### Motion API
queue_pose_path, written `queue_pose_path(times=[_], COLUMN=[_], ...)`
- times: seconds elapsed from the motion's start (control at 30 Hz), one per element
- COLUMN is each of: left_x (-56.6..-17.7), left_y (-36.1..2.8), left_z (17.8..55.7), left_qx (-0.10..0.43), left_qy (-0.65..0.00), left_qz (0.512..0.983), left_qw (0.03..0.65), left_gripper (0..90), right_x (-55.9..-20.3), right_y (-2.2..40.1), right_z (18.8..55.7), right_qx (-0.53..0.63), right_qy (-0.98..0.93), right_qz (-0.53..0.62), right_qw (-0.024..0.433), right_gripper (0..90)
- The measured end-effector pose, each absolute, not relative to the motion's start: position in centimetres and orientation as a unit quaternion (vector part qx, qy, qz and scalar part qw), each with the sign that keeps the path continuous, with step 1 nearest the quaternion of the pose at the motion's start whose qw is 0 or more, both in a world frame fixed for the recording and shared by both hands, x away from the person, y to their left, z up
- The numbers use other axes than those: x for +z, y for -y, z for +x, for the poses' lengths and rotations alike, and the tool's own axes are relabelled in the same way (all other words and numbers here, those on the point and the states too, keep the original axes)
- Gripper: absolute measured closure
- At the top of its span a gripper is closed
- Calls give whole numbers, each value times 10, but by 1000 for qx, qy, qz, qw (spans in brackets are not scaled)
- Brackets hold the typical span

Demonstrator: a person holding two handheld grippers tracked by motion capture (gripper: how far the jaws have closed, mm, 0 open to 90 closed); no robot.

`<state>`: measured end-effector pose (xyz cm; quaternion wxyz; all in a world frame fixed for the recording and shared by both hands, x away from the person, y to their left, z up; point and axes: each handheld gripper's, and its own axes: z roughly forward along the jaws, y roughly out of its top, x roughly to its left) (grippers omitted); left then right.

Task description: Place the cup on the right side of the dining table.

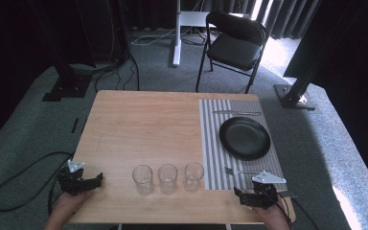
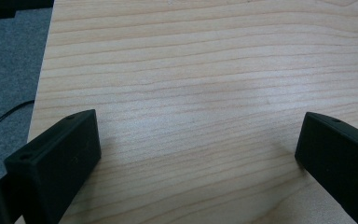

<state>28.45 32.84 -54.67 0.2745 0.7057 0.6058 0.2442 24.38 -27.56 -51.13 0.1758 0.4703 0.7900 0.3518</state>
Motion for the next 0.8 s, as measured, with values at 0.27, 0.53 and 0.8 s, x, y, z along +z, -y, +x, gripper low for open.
queue_pose_path(times=[0.27, 0.53, 0.8], left_x=[-547, -547, -547], left_y=[-328, -328, -328], left_z=[284, 284, 284], left_qx=[244, 244, 244], left_qy=[-606, -606, -606], left_qz=[706, 706, 706], left_qw=[275, 274, 274], left_gripper=[4, 4, 4], right_x=[-500, -488, -476], right_y=[262, 250, 238], right_z=[240, 237, 238], right_qx=[386, 402, 420], right_qy=[-800, -812, -817], right_qz=[430, 396, 369], right_qw=[160, 147, 142], right_gripper=[165, 166, 166])
